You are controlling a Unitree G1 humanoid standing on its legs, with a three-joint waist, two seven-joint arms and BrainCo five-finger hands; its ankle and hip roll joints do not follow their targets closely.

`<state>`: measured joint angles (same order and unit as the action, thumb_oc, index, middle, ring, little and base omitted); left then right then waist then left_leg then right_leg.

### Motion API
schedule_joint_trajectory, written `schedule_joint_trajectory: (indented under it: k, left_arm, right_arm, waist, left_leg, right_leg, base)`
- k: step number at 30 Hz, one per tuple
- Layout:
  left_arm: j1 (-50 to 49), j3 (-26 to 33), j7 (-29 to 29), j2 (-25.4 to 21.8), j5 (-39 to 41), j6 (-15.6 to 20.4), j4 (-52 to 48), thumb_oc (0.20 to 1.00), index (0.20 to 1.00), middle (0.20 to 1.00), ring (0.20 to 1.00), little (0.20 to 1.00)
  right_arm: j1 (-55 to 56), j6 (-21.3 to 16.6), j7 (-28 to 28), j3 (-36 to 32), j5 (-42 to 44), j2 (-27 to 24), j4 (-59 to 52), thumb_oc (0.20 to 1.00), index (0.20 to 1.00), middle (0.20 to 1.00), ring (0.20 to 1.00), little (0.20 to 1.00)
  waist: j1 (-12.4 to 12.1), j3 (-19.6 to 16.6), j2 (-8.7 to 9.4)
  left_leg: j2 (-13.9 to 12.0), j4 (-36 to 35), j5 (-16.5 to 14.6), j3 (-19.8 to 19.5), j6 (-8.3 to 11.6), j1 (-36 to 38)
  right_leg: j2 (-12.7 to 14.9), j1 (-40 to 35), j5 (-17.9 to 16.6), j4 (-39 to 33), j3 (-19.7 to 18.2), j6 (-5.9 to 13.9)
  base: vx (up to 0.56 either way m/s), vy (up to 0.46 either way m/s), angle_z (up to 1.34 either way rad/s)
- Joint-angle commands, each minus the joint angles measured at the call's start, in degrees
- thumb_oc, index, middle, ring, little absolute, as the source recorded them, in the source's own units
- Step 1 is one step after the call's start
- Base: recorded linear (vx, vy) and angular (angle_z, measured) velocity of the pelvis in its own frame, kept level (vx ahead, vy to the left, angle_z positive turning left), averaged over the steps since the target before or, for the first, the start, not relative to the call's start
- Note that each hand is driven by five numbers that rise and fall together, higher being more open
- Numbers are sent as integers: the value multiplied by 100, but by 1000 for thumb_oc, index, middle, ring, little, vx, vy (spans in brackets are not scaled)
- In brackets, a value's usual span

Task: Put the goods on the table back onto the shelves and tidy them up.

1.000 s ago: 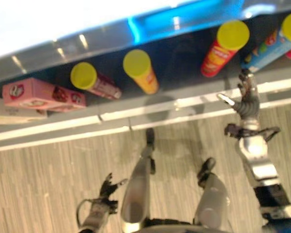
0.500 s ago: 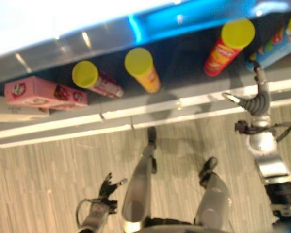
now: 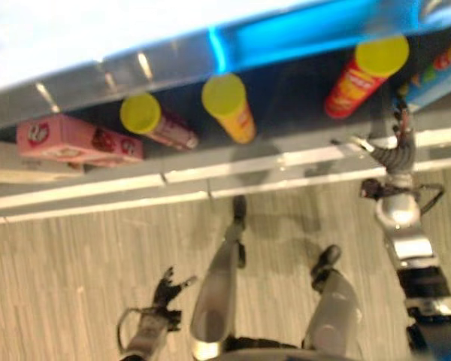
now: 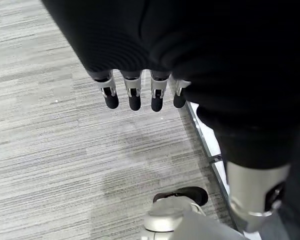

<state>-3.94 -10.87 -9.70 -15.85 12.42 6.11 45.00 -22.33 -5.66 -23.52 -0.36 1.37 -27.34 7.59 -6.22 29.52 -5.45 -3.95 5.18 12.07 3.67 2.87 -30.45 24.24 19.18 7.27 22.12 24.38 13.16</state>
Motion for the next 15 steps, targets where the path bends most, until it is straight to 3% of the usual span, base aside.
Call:
schedule_joint_trajectory:
  k: [1, 9, 15]
  left_arm:
    - [-111, -46, 15, -352, 93, -13, 47, 1000, 1000, 1000, 1000, 1000]
    - [-153, -74, 38, -433, 25, 36, -40, 1000, 1000, 1000, 1000, 1000]
    - [-194, -82, 20, -457, 22, 46, -10, 1000, 1000, 1000, 1000, 1000]
  right_arm:
    - [-184, -332, -43, -141, 253, -302, -89, 1000, 1000, 1000, 1000, 1000]
    - [-462, -119, -213, -58, -326, -749, 306, 1000, 1000, 1000, 1000, 1000]
    - [-515, -104, -263, -142, -289, -847, 437, 1000, 1000, 1000, 1000, 1000]
  waist:
    - [-79, -94, 19]
    - [-166, -97, -45]
    - [-173, -71, -47]
  left_leg:
    - [-314, 368, -1053, -220, 509, 266]
    - [-287, 345, -1035, -239, 508, 263]
    - [-286, 377, -1038, -259, 510, 228]
  right_leg:
    - [95, 469, -703, -312, -316, -115]
    - [120, 493, -694, -264, -293, -101]
    - [135, 502, -683, -230, -270, -96]
  base:
    - [6, -7, 4]
    - [0, 0, 0]
    - [0, 0, 0]
